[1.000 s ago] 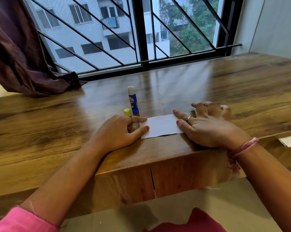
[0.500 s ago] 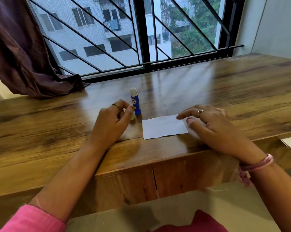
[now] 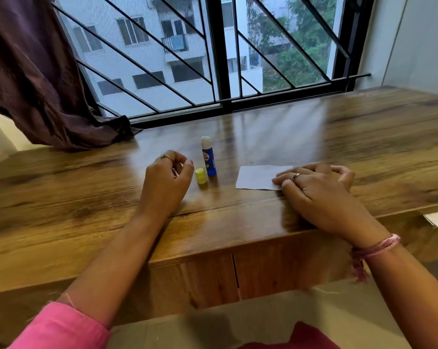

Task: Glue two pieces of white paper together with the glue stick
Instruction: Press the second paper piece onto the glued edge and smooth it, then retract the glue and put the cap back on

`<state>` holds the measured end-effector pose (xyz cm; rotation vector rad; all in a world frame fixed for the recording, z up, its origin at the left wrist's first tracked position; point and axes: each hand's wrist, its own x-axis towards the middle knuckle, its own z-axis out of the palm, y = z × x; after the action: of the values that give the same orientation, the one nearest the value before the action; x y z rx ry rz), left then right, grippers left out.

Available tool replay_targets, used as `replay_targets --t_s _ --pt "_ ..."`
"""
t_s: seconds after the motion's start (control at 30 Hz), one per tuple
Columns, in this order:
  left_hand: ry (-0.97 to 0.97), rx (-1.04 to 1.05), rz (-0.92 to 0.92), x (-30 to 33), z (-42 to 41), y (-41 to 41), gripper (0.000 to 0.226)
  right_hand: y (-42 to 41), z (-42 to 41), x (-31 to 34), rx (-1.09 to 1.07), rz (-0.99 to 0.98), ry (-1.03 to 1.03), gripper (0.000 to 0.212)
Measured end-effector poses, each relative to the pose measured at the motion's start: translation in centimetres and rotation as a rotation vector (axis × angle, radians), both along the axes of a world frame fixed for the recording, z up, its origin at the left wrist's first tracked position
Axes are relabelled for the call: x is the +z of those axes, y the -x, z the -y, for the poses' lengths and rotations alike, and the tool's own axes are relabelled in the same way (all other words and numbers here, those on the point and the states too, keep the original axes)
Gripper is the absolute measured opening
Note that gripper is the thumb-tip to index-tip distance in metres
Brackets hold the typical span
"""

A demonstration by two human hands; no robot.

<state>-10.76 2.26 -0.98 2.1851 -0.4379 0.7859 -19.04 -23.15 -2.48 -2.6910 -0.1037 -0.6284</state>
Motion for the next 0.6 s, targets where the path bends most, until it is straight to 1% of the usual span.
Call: replay_targets --t_s 0.03,0.07,0.17,0.2,0.27,0.33,0.47,0.53,0.6 --pt "-0.015 0.005 0.003 0.0 0.2 0.0 0.009 -0.1 0.1 0.0 0.010 0.006 -0.028 0.048" --pt "-0.032 0.011 0.000 0.0 0.3 -0.1 0.012 -0.2 0.2 0.1 0.018 0.017 -0.075 0.047" --pt "-0.088 0.022 -0.048 0.0 0.9 -0.5 0.044 -0.4 0.5 0.3 0.018 0.021 -0.242 0.044" --pt "-0.103 0.024 -0.078 0.1 1.1 -0.7 0.053 -0.5 0.5 0.3 0.015 0.010 -0.260 0.043" --pt "-0.132 0.022 -0.171 0.2 1.4 -1.2 0.067 -0.7 0.4 0.3 0.006 0.003 -0.230 0.047" --pt "-0.157 0.007 -0.283 0.8 1.7 -1.8 0.075 -0.7 0.4 0.2 -0.007 0.013 -0.198 0.050" --pt "-0.149 -0.049 -0.502 2.6 2.7 -3.2 0.078 -0.8 0.5 0.2 -0.005 0.009 -0.225 0.050" --pt "-0.123 -0.056 -0.556 3.2 3.1 -3.8 0.076 -0.9 0.4 0.2 -0.002 0.001 -0.236 0.048" --pt "-0.095 -0.066 -0.583 3.3 3.1 -4.3 0.067 -1.0 0.4 0.2 -0.002 -0.010 -0.240 0.043"
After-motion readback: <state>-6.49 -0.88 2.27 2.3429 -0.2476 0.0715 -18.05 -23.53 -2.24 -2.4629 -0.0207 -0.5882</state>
